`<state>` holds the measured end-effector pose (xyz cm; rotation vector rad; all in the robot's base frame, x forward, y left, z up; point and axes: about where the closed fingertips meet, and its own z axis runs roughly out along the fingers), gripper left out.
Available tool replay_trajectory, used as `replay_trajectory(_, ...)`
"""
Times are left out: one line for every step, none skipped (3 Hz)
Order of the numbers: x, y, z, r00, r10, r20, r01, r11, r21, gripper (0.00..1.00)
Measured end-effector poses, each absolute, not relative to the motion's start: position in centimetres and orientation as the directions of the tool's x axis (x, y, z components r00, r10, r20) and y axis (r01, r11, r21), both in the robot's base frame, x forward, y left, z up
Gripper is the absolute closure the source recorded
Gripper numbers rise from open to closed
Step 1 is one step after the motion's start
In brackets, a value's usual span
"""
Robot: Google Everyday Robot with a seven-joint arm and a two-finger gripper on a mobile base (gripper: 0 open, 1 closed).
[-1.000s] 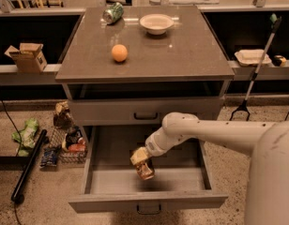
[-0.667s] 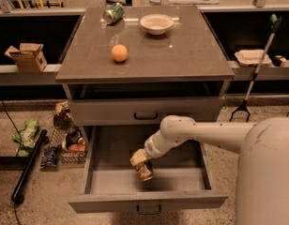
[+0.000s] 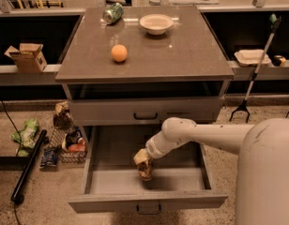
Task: Place orange can into middle drawer
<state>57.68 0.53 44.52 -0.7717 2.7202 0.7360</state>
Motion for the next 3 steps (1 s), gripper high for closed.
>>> replay_trajectory(57.7,0.0,45.2,-0.840,-0.417,-0.347,-0.538,0.722,0.435,0.00)
replay_trajectory(57.1,-1.2,47.7,-0.828,-0.409,-0.384,-0.557,0.677,0.481,0.00)
replay_trajectory(55.1,-3.8,51.7,-0.803,-0.409,-0.433,-0.593,0.622,0.511,0.00)
